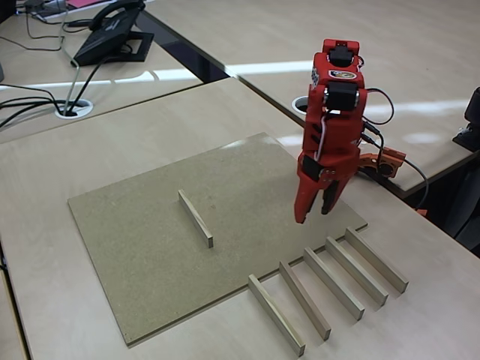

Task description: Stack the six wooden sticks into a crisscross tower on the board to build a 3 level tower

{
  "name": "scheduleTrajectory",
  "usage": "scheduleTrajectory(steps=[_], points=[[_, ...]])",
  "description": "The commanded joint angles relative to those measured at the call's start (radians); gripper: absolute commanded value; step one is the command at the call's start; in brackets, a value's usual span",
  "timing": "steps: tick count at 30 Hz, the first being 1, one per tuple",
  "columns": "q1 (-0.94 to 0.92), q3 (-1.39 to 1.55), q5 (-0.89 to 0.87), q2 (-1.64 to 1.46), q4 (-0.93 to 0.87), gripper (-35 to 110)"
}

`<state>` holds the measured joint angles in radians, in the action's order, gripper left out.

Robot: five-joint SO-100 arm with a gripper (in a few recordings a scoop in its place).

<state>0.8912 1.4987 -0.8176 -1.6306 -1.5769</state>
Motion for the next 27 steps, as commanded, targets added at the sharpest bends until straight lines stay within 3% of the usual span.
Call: scheduleTrajectory(steps=[1, 6, 27], points=[[0.104, 0.081, -0.098, -0.097, 0.049, 20], [0.219, 0.181, -0.193, -0.137, 0.13, 11], [0.382, 0.376, -0.288, -0.054, 0.451, 17]])
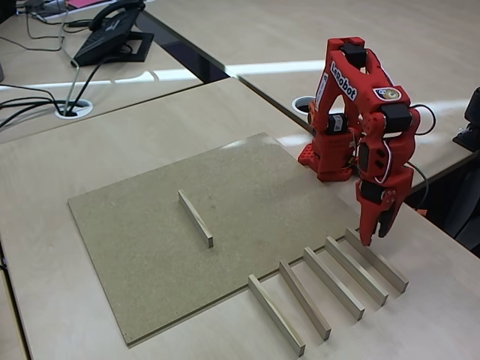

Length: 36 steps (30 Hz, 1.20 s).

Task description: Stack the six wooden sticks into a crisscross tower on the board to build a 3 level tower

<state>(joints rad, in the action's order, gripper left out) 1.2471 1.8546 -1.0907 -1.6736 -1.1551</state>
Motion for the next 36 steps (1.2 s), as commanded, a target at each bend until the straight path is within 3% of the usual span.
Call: scheduleTrajectory(steps=[1, 10, 36], points=[[0.026, 0.031, -0.014, -0.003, 0.048, 17], [0.04, 0.103, -0.025, 0.041, 0.175, 17], [0.044, 0.195, -0.038, 0.087, 0.325, 13]])
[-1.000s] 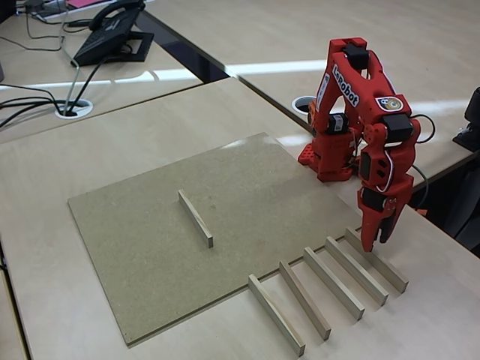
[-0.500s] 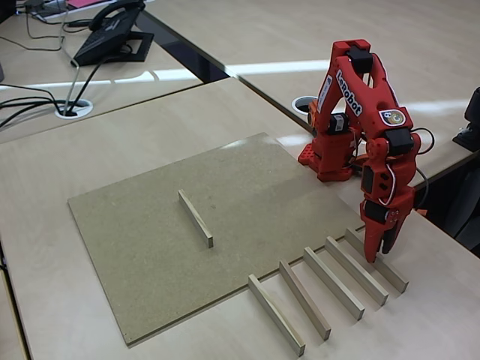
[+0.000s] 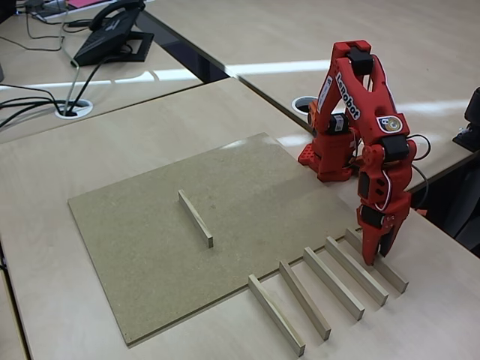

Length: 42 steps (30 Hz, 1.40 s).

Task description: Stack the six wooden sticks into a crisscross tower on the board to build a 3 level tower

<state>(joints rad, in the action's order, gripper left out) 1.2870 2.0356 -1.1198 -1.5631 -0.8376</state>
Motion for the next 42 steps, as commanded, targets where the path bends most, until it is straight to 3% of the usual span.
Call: scheduleTrajectory(steps=[1, 10, 15, 29, 33, 42], points=[[0.003, 0.018, -0.009, -0.023, 0.011, 12], [-0.008, 0.046, -0.005, -0.02, 0.048, 0], [-0.015, 0.038, -0.002, -0.02, 0.046, 0], [-0.048, -0.376, -0.126, -0.089, -0.407, 0], [-0.161, -0.41, -0.02, -0.132, -0.472, 0], [-0.557, -0.319, 0.431, -0.207, -0.509, 0]])
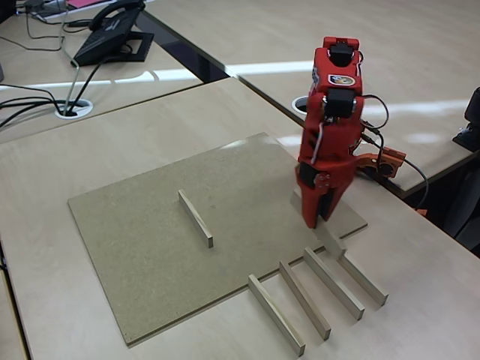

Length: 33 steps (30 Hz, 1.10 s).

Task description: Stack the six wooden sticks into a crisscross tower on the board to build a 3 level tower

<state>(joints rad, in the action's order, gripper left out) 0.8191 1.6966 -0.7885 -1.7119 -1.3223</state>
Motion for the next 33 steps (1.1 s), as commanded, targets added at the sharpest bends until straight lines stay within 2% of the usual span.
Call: scheduleTrajectory(steps=[1, 9, 17, 33], points=[[-0.126, 0.028, 0.135, -0.06, -0.032, 0], [-0.38, 0.144, 0.394, -0.043, -0.008, 0], [-0.535, 0.19, 0.568, 0.025, 0.012, 0], [-0.667, 0.179, 0.696, 0.133, 0.072, 0]])
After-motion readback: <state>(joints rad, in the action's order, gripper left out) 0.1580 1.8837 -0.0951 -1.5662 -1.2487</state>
